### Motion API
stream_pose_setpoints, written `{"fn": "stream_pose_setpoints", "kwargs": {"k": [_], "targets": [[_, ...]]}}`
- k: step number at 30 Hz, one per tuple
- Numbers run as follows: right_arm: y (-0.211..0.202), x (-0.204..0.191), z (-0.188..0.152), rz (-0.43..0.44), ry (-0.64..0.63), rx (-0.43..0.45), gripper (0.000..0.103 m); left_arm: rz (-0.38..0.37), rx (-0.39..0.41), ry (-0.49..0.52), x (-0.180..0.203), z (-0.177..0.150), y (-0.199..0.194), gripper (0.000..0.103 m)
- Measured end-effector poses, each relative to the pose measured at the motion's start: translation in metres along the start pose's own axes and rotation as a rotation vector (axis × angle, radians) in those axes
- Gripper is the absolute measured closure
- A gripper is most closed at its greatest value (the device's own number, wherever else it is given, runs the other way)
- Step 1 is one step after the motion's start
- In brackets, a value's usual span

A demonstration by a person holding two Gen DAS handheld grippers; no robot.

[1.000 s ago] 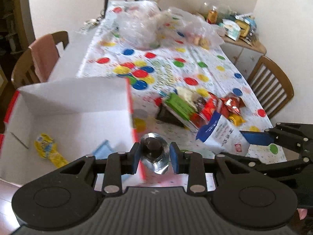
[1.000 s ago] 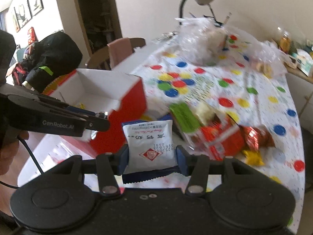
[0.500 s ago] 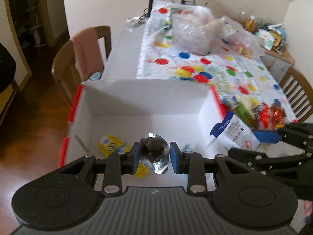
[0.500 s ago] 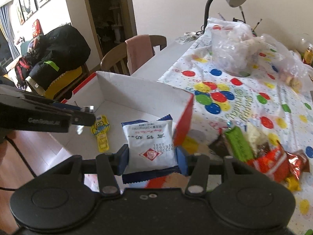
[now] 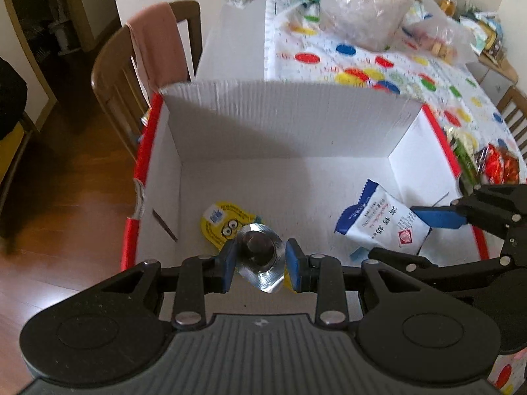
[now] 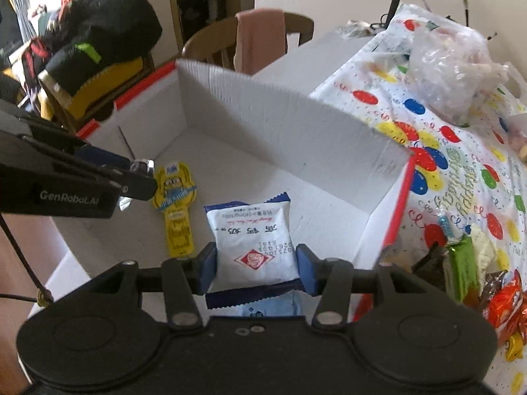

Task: Organize snacks
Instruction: 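Carry both items into the white box and open both tools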

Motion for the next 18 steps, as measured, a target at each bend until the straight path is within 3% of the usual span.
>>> {"fn": "stream_pose_setpoints", "kwargs": {"k": [7,18], "targets": [[0.013,-0.009,-0.001,-0.016,-0.022,-0.045,0.053,0.026,-0.079,0.024,0.006,-0.002,0.025,0.072],[0.013,-0.012,-0.005,-0.015,-0.017,-0.061,0.053,0.035,-0.113,0.013,0.01,-0.008,0.031,0.07]]}}
Point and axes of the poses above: each gripper's, at about its wrist camera, not at the fingertips, and y roughly the way its jaws point, x to its right, z to its top, the point moved 1 cm from there along y, roughly the way its jaws point, and after that the axes turned 5 degrees about -x, right-handed, at the moved point
